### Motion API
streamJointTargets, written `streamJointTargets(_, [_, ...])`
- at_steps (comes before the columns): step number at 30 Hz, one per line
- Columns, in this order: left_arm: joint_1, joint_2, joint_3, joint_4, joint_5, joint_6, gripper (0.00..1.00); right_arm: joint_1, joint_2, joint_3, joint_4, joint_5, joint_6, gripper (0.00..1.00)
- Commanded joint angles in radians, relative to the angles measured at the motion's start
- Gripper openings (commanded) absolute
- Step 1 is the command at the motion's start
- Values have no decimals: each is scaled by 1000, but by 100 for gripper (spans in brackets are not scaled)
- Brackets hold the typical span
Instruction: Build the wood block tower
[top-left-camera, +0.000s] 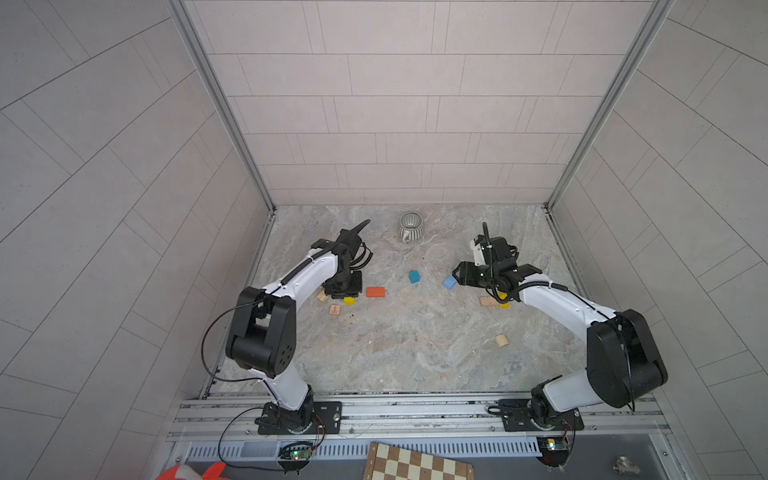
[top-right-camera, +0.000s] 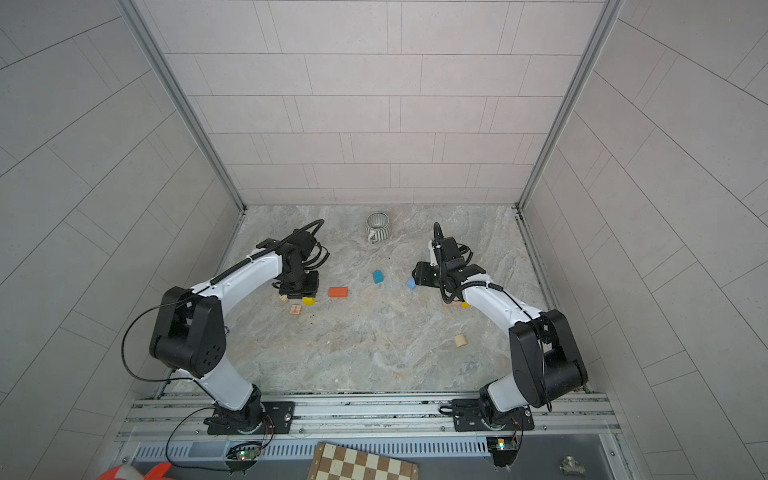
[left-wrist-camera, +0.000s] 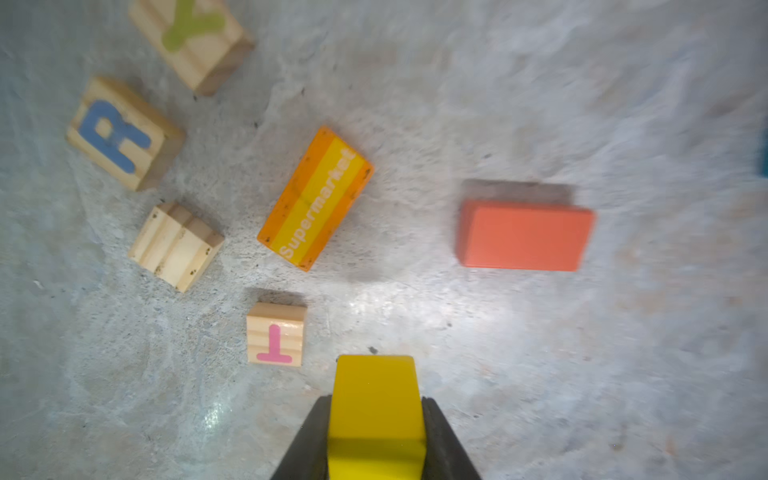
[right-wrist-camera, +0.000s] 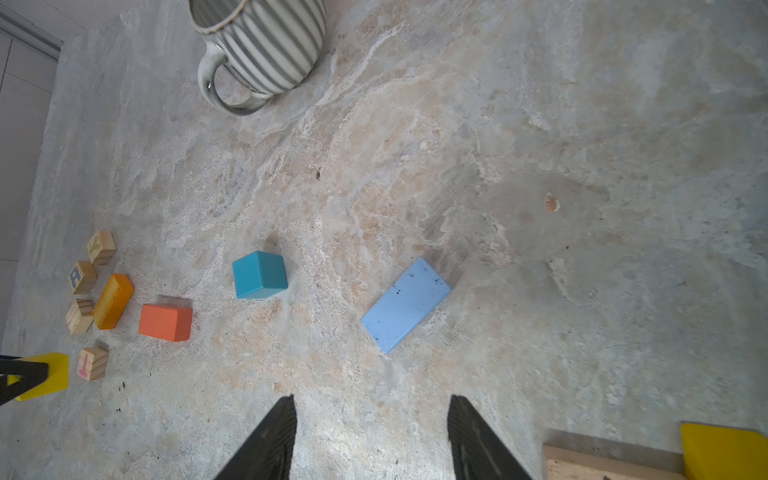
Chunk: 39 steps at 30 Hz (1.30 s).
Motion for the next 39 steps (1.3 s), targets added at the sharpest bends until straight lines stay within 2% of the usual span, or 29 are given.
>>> streamJointTargets(1, [-43, -13, 107, -72, 27, -65, 34, -8, -1, -6, 8, -4, 18, 60])
streamJointTargets(5, [-115, 50, 248, -102, 17, -101, 34, -12, 0, -10, 8, 1, 22, 60])
streamJointTargets(14, [-244, 321, 604, -194, -45, -160, 34, -36, 12, -26, 15, 20, 43, 60])
streamJointTargets(27, [-237, 469, 563, -120, -85, -194, 33, -38, 26, -43, 51, 0, 62, 60])
streamJointTargets(39, [-223, 571, 556, -20, -25, -250, 35, -37, 44, -50, 74, -10, 72, 60])
